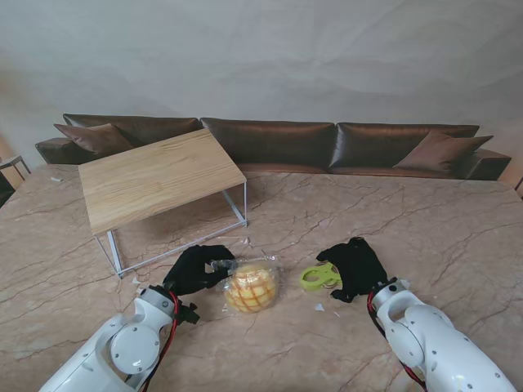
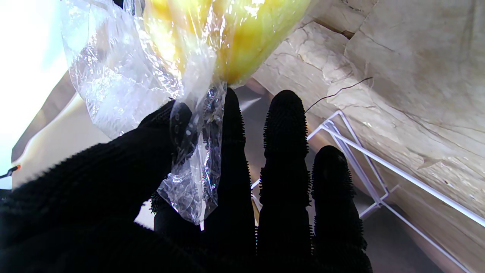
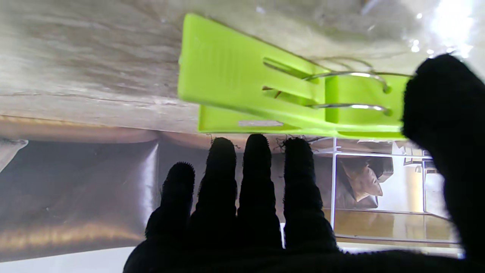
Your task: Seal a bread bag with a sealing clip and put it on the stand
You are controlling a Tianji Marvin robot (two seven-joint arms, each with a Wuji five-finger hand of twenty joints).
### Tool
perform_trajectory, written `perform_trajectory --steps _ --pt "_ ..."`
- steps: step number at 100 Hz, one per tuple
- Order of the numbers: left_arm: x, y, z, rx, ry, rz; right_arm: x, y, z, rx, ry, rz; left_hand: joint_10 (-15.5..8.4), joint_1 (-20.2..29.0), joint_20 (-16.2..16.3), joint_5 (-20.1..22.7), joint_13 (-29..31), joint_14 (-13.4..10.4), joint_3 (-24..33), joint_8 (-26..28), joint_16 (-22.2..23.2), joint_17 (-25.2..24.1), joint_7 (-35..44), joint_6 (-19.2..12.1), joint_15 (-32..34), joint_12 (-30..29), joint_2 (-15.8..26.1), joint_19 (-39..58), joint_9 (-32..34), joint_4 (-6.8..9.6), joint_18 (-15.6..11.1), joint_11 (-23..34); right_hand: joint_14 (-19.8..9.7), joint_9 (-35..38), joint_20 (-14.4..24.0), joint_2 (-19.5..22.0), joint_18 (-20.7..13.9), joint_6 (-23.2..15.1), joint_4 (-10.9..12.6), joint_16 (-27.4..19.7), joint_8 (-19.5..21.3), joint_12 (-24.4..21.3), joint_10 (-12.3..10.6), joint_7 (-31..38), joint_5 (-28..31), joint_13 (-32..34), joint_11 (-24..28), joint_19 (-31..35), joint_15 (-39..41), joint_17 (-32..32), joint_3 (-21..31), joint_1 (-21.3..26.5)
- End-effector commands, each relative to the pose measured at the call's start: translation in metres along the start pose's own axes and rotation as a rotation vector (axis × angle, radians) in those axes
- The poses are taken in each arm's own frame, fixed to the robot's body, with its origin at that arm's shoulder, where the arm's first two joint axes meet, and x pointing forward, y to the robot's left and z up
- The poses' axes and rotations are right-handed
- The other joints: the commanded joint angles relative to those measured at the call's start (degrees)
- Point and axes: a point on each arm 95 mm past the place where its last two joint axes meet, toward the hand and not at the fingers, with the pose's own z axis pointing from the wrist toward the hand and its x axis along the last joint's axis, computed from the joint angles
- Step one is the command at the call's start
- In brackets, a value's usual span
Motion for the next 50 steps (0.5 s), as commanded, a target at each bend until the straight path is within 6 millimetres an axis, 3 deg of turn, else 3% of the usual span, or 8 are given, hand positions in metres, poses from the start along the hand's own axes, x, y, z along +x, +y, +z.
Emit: perform_trajectory --steps 1,23,50 --pt "0.002 0.004 -0.001 -0.005 0.001 -0.014 0.002 0.0 0.003 0.005 0.014 -0.007 -2.7 -0.2 1.3 0.9 0.7 -1.8 1.0 0.6 0.2 -0.6 2.3 -4.3 -0.2 0.4 0.4 1.3 1.9 0.38 -1.6 -0.2 -1.9 1.8 -0.9 -1.7 0.2 -0.8 -0.1 -0.5 -0.9 -0.5 -0.9 0.8 0.9 -0.5 -1.8 0.8 0.0 -1.3 2.6 0.9" --pt "0.001 0.005 -0.001 -0.004 -0.002 -0.022 0.001 -0.004 0.008 0.05 0.032 -0.023 -2.6 -0.1 1.3 0.7 0.7 -1.7 1.0 0.6 0.3 -0.6 2.3 -4.0 -0.2 0.4 0.4 1.4 1.9 0.36 -1.6 -0.2 -2.3 7.7 -0.8 -0.5 0.0 -2.9 0.1 -0.3 0.1 -0.8 -1.7 1.6 5.8 -3.1 -2.5 1.4 0.4 -3.8 1.9 1.2" --pt "-0.001 0.004 -0.002 0.0 -0.005 -0.028 -0.002 -0.012 0.012 0.103 0.052 -0.03 -2.6 -0.1 1.4 0.6 0.7 -1.8 0.9 0.7 0.3 -0.8 2.2 -3.8 -0.2 0.5 0.6 1.4 1.8 0.24 -1.5 0.0 -2.5 9.8 -0.7 0.6 0.2 -4.5 0.5 -0.7 0.5 -1.4 -2.0 1.2 7.7 -4.2 -4.2 1.4 0.6 -5.1 1.7 2.0"
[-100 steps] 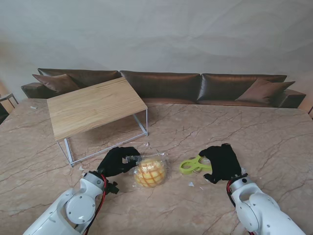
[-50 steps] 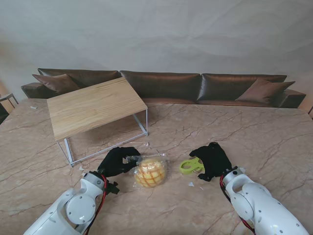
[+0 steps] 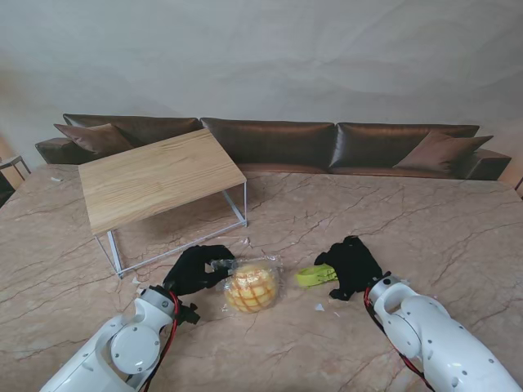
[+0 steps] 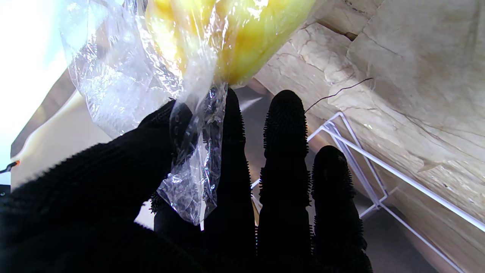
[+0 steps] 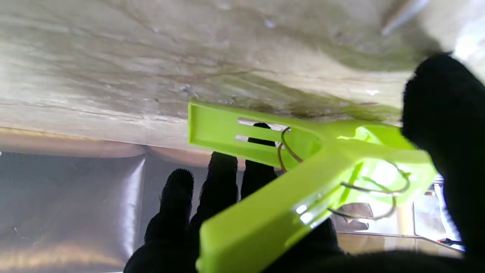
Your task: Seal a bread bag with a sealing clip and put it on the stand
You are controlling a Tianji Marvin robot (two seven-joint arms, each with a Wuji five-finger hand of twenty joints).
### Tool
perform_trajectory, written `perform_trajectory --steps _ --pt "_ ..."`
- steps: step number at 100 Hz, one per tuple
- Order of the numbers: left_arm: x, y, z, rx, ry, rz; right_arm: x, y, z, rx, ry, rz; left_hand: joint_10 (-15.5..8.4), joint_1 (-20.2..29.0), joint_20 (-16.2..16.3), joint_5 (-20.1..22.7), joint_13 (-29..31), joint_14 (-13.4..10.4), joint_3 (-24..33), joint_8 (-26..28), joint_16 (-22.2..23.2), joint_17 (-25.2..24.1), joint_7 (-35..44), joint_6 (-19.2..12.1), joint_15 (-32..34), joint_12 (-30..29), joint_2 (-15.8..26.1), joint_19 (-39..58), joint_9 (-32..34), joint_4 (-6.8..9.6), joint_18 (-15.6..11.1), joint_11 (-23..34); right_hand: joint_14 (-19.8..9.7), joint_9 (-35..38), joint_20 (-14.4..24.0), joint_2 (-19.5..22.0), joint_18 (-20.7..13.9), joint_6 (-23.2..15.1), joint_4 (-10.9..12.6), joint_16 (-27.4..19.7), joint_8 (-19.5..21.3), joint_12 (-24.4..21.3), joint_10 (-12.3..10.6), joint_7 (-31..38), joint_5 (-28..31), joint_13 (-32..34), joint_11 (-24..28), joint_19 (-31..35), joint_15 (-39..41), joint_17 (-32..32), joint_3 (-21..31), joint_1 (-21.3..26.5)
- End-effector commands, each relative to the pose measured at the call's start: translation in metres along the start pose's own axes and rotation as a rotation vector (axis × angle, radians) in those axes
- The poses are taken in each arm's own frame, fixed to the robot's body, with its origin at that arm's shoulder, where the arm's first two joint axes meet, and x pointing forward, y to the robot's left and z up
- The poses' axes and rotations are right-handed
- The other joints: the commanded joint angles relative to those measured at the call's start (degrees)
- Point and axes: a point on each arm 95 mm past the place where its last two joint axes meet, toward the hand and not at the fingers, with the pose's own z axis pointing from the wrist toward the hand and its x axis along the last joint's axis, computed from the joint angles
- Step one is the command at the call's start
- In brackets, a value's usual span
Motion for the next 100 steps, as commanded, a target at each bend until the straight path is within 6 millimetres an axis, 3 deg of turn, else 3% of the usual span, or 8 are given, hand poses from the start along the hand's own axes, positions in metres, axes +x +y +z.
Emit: perform_trajectory --steps 1,26,49,58,67,74,86,100 --pt "0.0 0.003 -0.002 -0.003 -0.003 -0.011 0.001 -0.009 -0.002 0.029 0.007 0.001 -2.6 -0.1 1.3 0.7 0.7 -1.8 0.9 0.7 0.3 -0.7 2.2 -3.8 -0.2 0.5 0.6 1.4 1.8 0.24 -1.5 0.0 -1.3 1.9 -0.5 0.4 0.2 -2.3 0.5 -0.6 1.0 -0.5 -0.1 1.3 3.3 -1.1 -0.7 0.0 0.6 -0.8 1.7 2.1" --pt "-0.001 0.002 -0.001 -0.008 -0.006 -0.014 0.004 -0.009 0.011 0.014 0.003 -0.028 -2.7 0.0 1.3 0.6 0.5 -1.7 0.8 0.7 0.3 -0.9 2.1 -3.8 -0.3 0.4 0.7 1.2 1.6 0.24 -1.4 0.0 5.4 7.2 3.9 1.2 4.7 -5.7 1.1 2.1 4.8 0.4 1.1 3.8 5.3 11.4 1.3 6.6 2.7 8.2 4.1 8.5" --pt "-0.002 0.0 -0.001 -0.008 -0.01 -0.014 0.001 -0.007 0.023 0.04 -0.01 -0.013 -2.7 0.1 1.3 0.6 0.3 -1.8 0.8 0.8 0.3 -1.0 2.1 -3.8 -0.4 0.3 0.7 1.1 1.6 0.26 -1.5 0.1 1.4 15.2 7.8 9.3 4.5 -2.2 2.6 13.6 0.8 8.5 -3.6 1.7 5.1 13.8 13.9 8.5 12.5 10.2 3.0 10.6" --pt "-0.003 -0.001 0.0 -0.004 -0.011 -0.014 -0.001 -0.009 0.026 0.054 -0.015 0.007 -2.7 0.0 1.3 0.6 0.2 -1.8 0.8 0.8 0.2 -1.0 2.1 -3.8 -0.6 0.3 0.7 1.1 1.6 0.28 -1.5 0.0 0.8 18.5 10.0 10.0 4.4 -5.1 -5.4 22.3 1.3 19.8 -5.0 3.6 10.3 13.5 19.1 10.5 22.5 11.0 1.6 11.6" --pt "-0.003 -0.001 0.0 -0.005 -0.013 -0.018 -0.002 -0.011 0.029 0.063 -0.018 0.031 -2.8 0.0 1.3 0.5 0.2 -1.9 0.7 0.8 0.1 -1.0 2.0 -3.7 -0.7 0.3 0.8 1.1 1.6 0.25 -1.5 0.0 1.1 20.6 12.4 11.6 4.4 -12.9 -7.2 28.6 -7.5 27.9 -5.9 13.7 15.4 13.3 22.0 12.3 28.4 11.5 0.1 11.1" --pt "-0.004 -0.001 0.0 -0.008 -0.014 -0.02 -0.003 -0.013 0.031 0.069 -0.023 0.047 -2.7 0.0 1.4 0.6 0.3 -1.9 0.8 0.8 0.1 -1.0 2.0 -3.8 -0.7 0.3 0.7 1.0 1.6 0.28 -1.5 0.0 1.5 19.6 13.4 11.3 4.5 -20.2 -9.0 30.4 -6.9 30.0 -5.5 20.9 19.6 12.1 23.3 13.3 30.4 11.0 -2.0 11.2" --pt "-0.005 -0.001 -0.001 -0.014 -0.016 -0.023 -0.003 -0.017 0.032 0.088 -0.031 0.079 -2.7 0.0 1.4 0.5 0.3 -1.8 0.7 0.8 0.1 -0.8 2.0 -3.8 -0.7 0.3 0.8 1.1 1.5 0.28 -1.6 0.0 2.3 11.4 15.5 15.4 3.6 -23.1 -8.5 30.0 0.2 26.8 -2.8 22.8 25.0 4.7 19.0 14.4 28.3 7.5 -4.1 9.3" --pt "-0.005 -0.001 0.0 -0.015 -0.017 -0.027 -0.003 -0.021 0.032 0.116 -0.033 0.127 -2.8 -0.1 1.4 0.5 0.3 -1.8 0.7 0.8 0.1 -0.8 2.0 -3.8 -0.7 0.3 0.8 1.1 1.5 0.33 -1.7 0.1 -0.2 1.5 16.3 21.1 1.4 -23.9 -7.8 14.9 12.3 9.3 0.6 23.1 27.4 -1.1 7.8 13.3 14.1 5.4 -8.9 6.0"
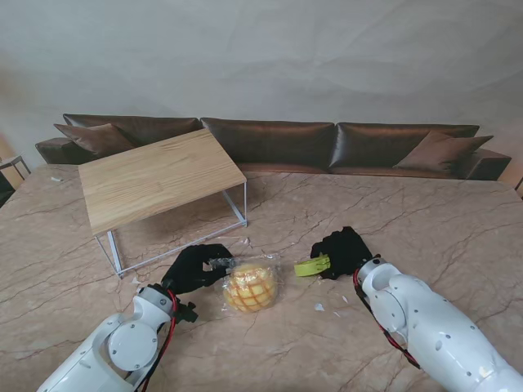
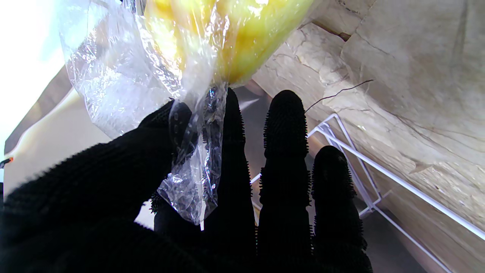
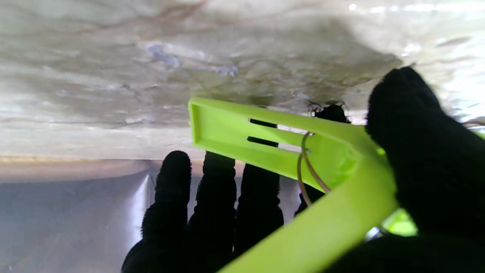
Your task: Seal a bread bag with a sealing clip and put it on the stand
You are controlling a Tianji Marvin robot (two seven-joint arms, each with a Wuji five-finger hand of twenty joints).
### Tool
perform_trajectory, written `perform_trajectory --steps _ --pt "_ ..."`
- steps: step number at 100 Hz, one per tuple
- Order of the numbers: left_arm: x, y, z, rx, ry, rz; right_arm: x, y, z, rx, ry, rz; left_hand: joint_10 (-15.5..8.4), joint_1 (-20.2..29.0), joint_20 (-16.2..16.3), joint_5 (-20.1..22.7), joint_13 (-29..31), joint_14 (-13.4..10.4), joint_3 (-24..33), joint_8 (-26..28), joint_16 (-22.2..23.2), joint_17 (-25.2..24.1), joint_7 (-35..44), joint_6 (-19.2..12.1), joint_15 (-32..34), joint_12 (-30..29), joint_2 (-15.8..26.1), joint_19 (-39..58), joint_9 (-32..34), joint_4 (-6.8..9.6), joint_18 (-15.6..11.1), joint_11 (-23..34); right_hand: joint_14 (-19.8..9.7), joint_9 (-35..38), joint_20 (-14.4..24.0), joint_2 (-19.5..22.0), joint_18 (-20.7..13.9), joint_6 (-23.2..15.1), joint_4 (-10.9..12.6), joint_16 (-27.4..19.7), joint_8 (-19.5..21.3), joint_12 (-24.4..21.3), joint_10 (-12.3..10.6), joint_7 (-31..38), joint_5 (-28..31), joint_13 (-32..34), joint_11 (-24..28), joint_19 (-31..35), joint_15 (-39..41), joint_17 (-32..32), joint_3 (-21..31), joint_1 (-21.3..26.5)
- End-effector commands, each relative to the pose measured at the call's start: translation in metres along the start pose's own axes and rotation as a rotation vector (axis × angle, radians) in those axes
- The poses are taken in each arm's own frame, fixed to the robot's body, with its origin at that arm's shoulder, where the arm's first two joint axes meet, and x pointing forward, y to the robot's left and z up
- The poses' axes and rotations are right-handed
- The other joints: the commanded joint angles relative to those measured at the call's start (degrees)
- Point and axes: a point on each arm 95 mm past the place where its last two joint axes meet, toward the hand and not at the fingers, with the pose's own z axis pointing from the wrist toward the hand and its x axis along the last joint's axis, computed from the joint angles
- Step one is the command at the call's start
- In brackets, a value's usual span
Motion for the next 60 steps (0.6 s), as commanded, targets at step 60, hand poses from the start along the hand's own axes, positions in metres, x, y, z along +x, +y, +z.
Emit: perform_trajectory --steps 60 --pt "-0.004 0.005 0.0 -0.021 -0.005 -0.026 0.001 -0.043 -0.001 0.135 0.019 0.104 -2.5 -0.1 1.0 0.5 0.5 -1.7 0.6 0.7 0.2 -0.8 1.8 -3.6 0.1 0.2 0.8 1.1 1.5 0.41 -1.4 0.3 5.3 28.8 -1.9 -18.0 6.7 -4.4 -3.0 -6.4 36.8 -3.9 0.6 16.2 24.9 38.9 5.4 3.7 -5.0 18.9 10.5 -3.5"
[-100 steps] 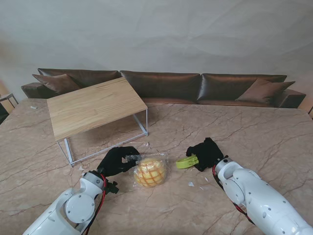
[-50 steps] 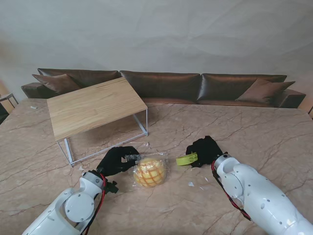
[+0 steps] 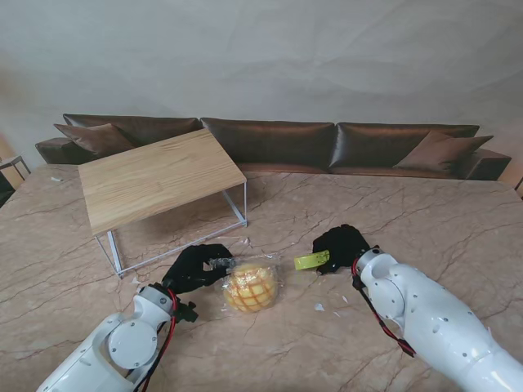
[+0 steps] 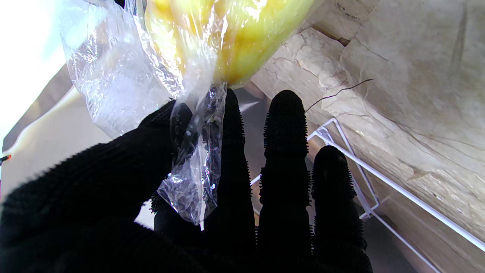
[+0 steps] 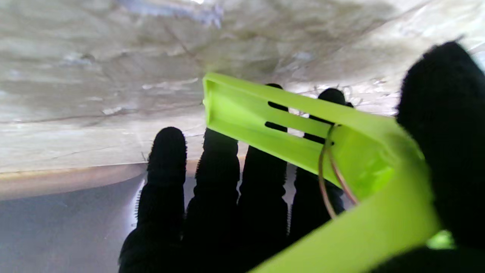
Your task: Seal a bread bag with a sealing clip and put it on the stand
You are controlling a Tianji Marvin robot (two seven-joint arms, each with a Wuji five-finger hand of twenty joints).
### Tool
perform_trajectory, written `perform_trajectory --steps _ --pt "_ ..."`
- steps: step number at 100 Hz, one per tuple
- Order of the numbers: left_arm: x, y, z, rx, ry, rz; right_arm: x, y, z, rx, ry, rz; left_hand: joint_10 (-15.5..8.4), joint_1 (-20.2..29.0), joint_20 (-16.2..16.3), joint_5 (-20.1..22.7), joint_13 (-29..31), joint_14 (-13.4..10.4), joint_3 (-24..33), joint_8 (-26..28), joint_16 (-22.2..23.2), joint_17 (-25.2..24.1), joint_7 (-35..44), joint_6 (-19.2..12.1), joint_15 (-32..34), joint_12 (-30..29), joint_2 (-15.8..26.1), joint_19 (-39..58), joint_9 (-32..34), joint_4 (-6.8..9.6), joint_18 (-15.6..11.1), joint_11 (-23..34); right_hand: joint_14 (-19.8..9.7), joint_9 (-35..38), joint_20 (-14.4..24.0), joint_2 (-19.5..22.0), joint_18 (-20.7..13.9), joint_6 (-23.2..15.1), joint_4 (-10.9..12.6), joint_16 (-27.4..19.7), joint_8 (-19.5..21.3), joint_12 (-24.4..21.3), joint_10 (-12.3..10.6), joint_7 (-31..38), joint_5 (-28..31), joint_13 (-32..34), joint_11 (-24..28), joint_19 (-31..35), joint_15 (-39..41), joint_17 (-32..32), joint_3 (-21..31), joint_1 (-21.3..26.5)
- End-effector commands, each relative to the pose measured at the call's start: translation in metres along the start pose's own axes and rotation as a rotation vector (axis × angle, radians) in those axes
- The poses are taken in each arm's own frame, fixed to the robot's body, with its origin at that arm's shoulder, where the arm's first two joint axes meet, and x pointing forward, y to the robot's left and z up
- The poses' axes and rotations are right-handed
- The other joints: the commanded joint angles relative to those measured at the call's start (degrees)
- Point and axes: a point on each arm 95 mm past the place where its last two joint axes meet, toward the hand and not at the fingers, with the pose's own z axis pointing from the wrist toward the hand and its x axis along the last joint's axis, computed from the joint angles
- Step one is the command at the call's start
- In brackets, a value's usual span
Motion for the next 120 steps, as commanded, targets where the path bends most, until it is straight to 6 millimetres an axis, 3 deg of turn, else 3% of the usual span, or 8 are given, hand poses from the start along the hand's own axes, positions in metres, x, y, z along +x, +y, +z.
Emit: perform_trajectory --steps 1,26,31,38,53,68,101,120 --pt "-0.001 0.004 -0.002 -0.011 -0.001 -0.006 0.004 -0.053 -0.017 0.143 -0.003 0.013 -2.3 0.0 0.9 0.5 0.5 -1.6 0.6 0.7 0.2 -0.8 1.9 -3.6 0.1 0.2 0.8 1.1 1.5 0.42 -1.4 0.3 4.6 9.3 1.5 -4.2 1.6 -8.9 -1.6 6.3 5.7 5.8 1.8 18.4 8.2 18.0 11.1 2.5 11.4 2.9 3.3 1.8" --pt "-0.002 0.004 -0.001 -0.012 -0.001 -0.011 0.005 -0.066 -0.013 0.171 0.004 0.029 -2.2 0.0 0.9 0.6 0.5 -1.6 0.6 0.7 0.2 -0.8 1.9 -3.6 0.1 0.2 0.8 1.0 1.5 0.46 -1.3 0.4 3.1 13.2 4.5 -10.8 5.2 -9.3 1.0 23.2 8.9 17.7 -0.3 20.4 9.5 25.6 22.6 7.2 28.1 10.2 6.9 6.3" --pt "-0.002 0.004 -0.001 -0.014 -0.002 -0.011 0.005 -0.068 -0.012 0.173 0.007 0.04 -2.2 0.0 0.9 0.5 0.5 -1.6 0.6 0.7 0.2 -0.8 1.8 -3.6 0.1 0.2 0.8 1.0 1.5 0.46 -1.3 0.4 2.9 14.9 5.6 -10.8 6.0 -8.9 2.8 27.0 9.8 20.2 -0.2 21.7 10.6 25.8 25.7 8.6 34.2 11.4 7.3 7.2" --pt "-0.003 0.004 -0.001 -0.016 -0.004 -0.011 0.006 -0.069 -0.011 0.173 0.012 0.05 -2.2 0.0 0.9 0.5 0.5 -1.6 0.6 0.7 0.2 -0.8 1.9 -3.5 0.2 0.2 0.8 1.0 1.5 0.47 -1.2 0.4 2.5 17.7 8.0 -10.1 7.5 -8.4 8.6 31.0 14.4 24.7 0.5 24.1 13.1 26.1 29.9 11.3 45.3 13.9 8.1 8.1" --pt "-0.005 0.005 -0.001 -0.017 -0.008 -0.013 0.007 -0.07 -0.009 0.184 0.03 0.077 -2.2 0.0 1.0 0.5 0.5 -1.5 0.6 0.7 0.2 -0.8 1.8 -3.6 0.2 0.2 0.8 1.0 1.4 0.47 -1.3 0.4 2.7 20.7 13.1 -11.1 11.6 -7.3 9.7 37.6 18.3 33.0 1.8 29.2 18.8 26.3 41.9 18.5 65.1 20.4 9.4 10.9" --pt "-0.006 0.005 -0.001 -0.017 -0.009 -0.013 0.008 -0.069 -0.01 0.178 0.041 0.111 -2.1 0.1 1.0 0.5 0.4 -1.5 0.6 0.7 0.2 -0.9 1.8 -3.4 0.2 0.2 0.7 0.9 1.4 0.48 -1.1 0.4 3.1 20.8 16.7 -11.5 16.2 -6.3 10.2 40.8 20.1 34.6 2.9 33.9 19.6 26.2 51.6 25.2 76.9 29.3 9.9 12.6" --pt "-0.006 0.004 -0.001 -0.009 -0.005 -0.014 0.011 -0.053 -0.025 0.265 0.043 0.106 -2.1 0.1 1.1 0.5 0.4 -1.5 0.7 0.7 0.2 -0.8 1.9 -3.4 0.2 0.3 0.7 0.9 1.4 0.5 -1.1 0.5 0.8 20.8 17.4 -11.2 21.4 -5.4 10.9 42.4 19.9 34.4 3.1 34.6 19.6 26.3 54.2 30.4 82.3 40.1 9.7 14.0" --pt "-0.007 0.005 -0.001 -0.007 -0.005 -0.018 0.008 -0.063 -0.027 0.287 0.025 0.129 -2.1 0.1 1.1 0.5 0.4 -1.5 0.6 0.7 0.2 -0.9 1.9 -3.4 0.2 0.3 0.7 0.8 1.4 0.48 -1.0 0.5 1.5 20.7 26.3 -11.6 22.4 -4.6 11.4 43.4 19.5 34.3 4.4 35.4 19.7 26.2 55.4 43.4 85.1 42.3 9.6 15.8"
